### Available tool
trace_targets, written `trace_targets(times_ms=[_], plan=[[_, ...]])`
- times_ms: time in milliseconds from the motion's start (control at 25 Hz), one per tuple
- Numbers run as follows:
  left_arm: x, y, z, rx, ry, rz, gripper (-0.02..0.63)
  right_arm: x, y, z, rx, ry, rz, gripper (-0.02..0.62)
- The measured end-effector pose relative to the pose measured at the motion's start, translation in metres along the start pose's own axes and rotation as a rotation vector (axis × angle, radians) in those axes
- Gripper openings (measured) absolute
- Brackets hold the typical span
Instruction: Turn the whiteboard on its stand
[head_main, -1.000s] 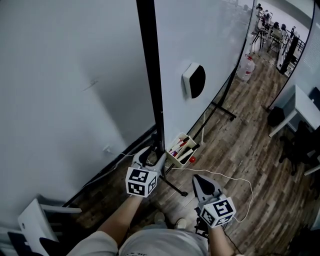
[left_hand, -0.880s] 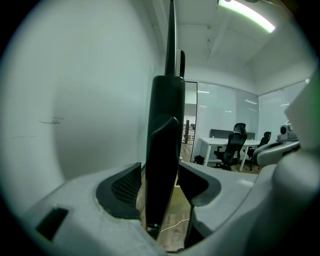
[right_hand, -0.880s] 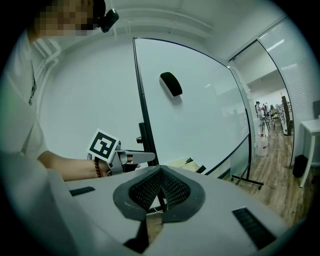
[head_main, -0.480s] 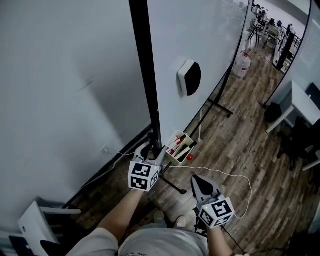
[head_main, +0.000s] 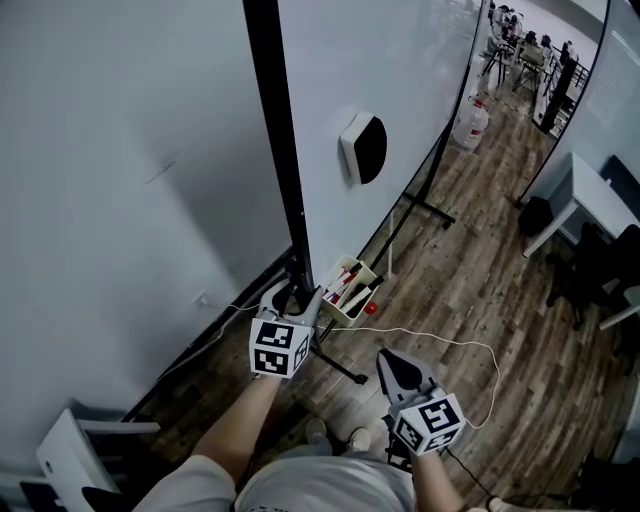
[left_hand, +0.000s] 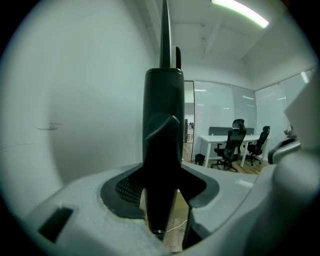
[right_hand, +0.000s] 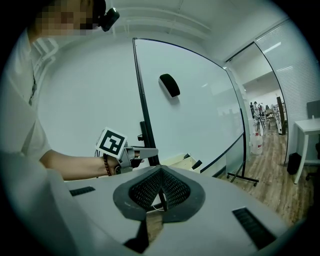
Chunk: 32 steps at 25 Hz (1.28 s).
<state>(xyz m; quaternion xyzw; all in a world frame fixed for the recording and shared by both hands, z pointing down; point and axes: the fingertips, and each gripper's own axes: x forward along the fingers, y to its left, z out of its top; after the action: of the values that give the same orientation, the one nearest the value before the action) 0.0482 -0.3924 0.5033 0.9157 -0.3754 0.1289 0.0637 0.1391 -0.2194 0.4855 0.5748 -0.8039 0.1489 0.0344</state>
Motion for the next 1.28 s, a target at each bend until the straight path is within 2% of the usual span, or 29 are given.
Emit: trace_targets(times_ms=[560, 1080, 1280], plan=[[-0.028, 0.003, -0.008, -0.007, -0.005, 0.023, 0.196, -0.024, 0.012, -0.003, 0.003, -0.016, -0.008, 0.006], [-0.129, 0.030, -0.040, -0.010, -0.031, 0.027, 0.195, -0.022, 0.049, -0.016, -0.001, -0.007, 0.068, 0.006], [-0.194, 0.045, -0.068, -0.030, -0.037, 0.054, 0.195, -0.028, 0.098, -0.036, -0.007, 0.003, 0.093, 0.006]])
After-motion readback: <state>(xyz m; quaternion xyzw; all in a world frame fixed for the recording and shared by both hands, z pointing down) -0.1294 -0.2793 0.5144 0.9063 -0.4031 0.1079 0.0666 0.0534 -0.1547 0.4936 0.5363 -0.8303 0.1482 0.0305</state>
